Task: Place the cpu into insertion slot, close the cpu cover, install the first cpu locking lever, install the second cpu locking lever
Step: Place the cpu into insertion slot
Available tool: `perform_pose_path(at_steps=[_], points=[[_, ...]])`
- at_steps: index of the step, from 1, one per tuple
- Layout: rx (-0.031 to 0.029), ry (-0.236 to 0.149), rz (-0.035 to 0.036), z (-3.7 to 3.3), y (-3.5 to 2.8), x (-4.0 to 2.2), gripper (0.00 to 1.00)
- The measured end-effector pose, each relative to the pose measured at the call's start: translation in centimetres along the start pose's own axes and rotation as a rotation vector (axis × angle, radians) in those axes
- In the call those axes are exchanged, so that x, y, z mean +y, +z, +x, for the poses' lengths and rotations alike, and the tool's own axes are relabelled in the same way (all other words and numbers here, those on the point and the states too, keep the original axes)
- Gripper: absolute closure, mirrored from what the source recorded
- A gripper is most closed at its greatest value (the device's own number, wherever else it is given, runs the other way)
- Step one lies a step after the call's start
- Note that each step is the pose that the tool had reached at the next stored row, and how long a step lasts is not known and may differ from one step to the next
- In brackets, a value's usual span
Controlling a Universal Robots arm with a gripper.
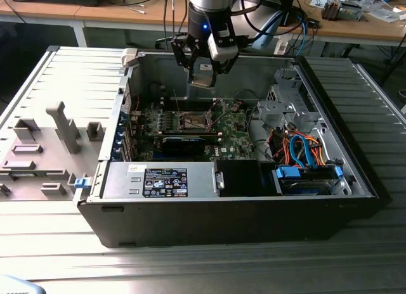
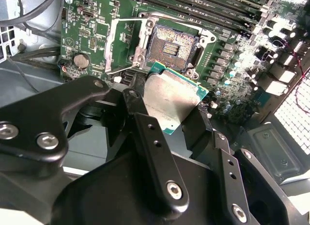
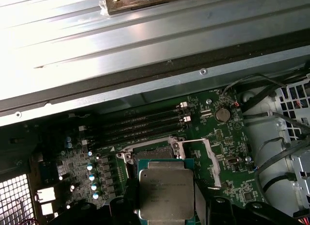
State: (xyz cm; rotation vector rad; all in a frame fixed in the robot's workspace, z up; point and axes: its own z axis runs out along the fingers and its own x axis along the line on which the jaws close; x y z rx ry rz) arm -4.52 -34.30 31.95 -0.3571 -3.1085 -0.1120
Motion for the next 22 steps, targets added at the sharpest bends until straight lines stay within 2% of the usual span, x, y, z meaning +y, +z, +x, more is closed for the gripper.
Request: perform_pose_path(at_steps=[22], points=[[-0.0024, 0.034, -0.0006, 0.00, 0.08, -0.01, 0.45]])
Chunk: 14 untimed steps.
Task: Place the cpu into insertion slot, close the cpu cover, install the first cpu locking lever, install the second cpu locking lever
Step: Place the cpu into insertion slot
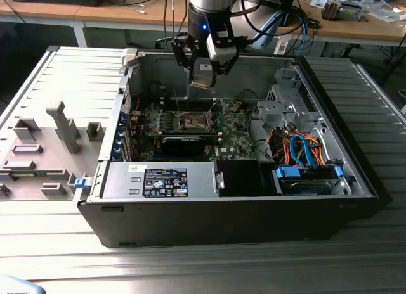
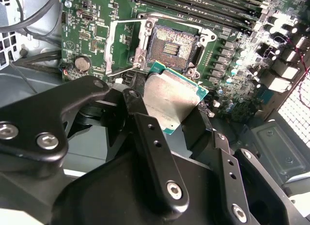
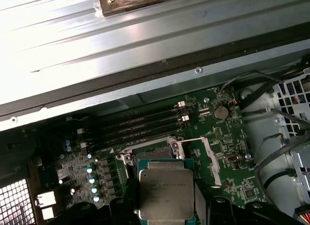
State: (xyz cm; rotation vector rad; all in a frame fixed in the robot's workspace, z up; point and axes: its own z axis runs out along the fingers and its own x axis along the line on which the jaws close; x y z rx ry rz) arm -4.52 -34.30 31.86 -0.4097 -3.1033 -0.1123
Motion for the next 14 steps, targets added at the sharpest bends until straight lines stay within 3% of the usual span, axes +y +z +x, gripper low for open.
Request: perform_pose_path(at_steps=[14], points=[[-0.0006, 0.009, -0.0002, 0.06, 0.13, -0.02, 0.45]])
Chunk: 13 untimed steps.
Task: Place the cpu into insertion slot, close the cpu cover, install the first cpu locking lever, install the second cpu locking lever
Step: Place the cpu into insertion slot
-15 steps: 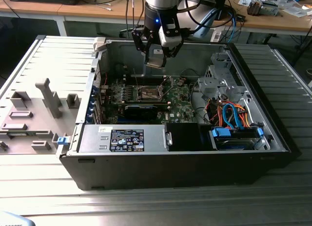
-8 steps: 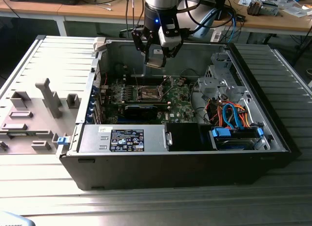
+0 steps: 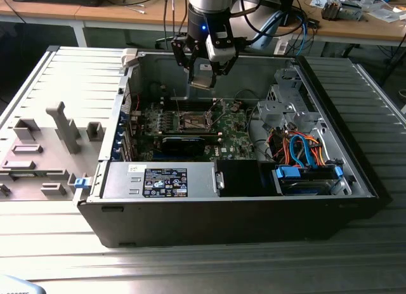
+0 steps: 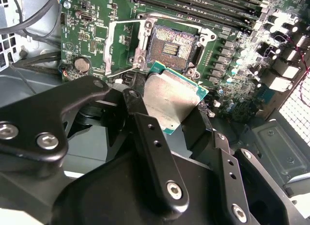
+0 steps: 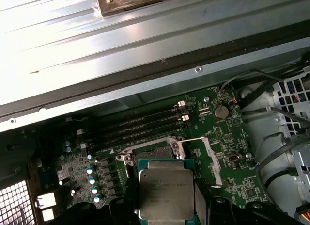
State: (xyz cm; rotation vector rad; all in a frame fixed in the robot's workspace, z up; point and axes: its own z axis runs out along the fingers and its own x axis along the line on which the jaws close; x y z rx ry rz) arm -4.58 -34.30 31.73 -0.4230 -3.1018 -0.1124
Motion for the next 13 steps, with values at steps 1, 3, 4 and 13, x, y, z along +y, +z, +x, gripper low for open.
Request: perform_pose_path(at_steps=[1, 3, 4, 13], points=[[0.0000, 0.000, -0.0001, 0.00, 0.01, 0.00, 0.45], [-0.0001, 0.002, 0.0000, 0.00, 0.04, 0.00, 0.45], [-0.0002, 0.002, 0.0000, 0.00, 0.04, 0.00, 0.45], [-0.0012, 0.018, -0.0004, 0.00, 0.12, -0.01, 0.45]])
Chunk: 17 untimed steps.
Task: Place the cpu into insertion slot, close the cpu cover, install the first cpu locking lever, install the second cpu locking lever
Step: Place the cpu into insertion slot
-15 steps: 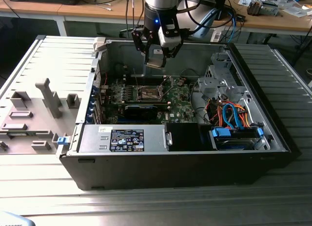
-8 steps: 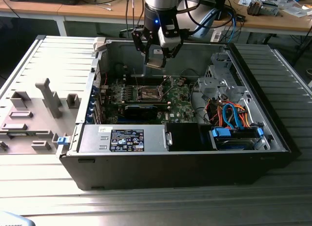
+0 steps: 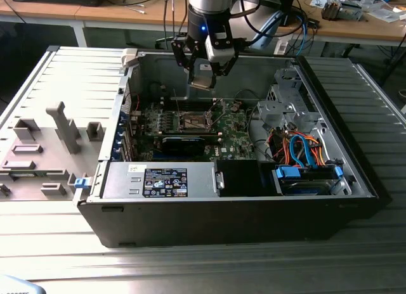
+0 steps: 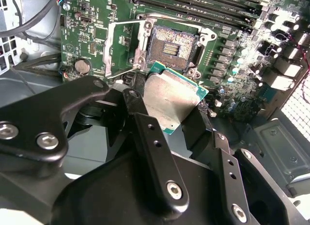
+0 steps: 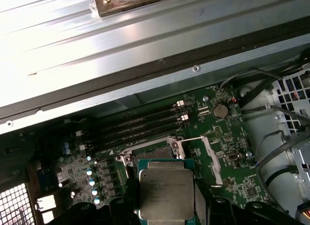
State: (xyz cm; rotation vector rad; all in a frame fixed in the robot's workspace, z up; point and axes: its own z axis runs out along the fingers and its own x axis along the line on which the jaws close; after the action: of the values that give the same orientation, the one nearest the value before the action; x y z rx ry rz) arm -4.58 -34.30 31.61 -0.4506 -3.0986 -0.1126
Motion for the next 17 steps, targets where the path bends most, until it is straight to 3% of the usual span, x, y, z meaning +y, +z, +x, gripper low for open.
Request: perform_pose_path(at_steps=[17], points=[[-0.0019, 0.027, -0.0005, 0.00, 0.09, -0.01, 0.45]])
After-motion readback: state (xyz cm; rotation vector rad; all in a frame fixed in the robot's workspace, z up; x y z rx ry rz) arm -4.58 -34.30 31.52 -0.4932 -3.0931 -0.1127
